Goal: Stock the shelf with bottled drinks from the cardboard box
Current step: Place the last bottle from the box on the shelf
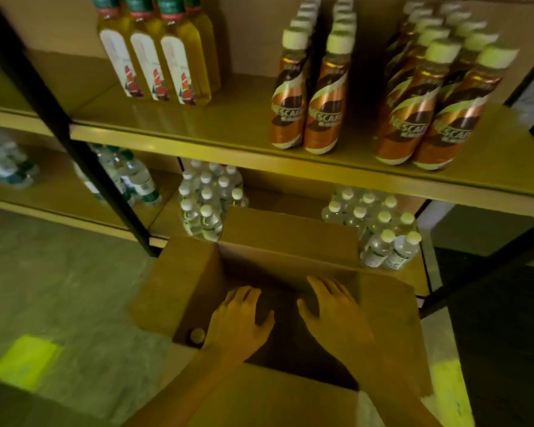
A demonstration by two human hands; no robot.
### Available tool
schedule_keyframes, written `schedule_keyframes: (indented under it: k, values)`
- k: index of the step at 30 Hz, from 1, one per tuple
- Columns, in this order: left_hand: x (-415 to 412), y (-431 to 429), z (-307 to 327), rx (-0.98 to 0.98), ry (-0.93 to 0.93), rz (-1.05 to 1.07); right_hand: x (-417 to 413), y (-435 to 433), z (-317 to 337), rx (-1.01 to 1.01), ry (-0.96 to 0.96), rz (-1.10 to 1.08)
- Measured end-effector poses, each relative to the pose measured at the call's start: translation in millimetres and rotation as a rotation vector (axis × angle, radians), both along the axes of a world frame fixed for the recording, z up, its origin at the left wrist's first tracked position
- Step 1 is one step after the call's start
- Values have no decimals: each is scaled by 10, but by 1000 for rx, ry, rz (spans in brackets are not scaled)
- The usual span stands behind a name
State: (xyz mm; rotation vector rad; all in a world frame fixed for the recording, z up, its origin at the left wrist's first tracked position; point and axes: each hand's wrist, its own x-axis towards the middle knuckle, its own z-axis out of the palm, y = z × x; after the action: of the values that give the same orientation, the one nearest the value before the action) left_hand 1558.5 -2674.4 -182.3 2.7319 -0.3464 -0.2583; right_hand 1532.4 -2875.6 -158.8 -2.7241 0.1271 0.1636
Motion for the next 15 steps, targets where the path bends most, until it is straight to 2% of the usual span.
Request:
schedule_keyframes:
  k: [9,15]
  values:
    - [-319,173,-519,20,234,140,240,387,-684,-11,333,240]
    - [-279,379,-627,44,234,263,496,799,-990,41,563,394]
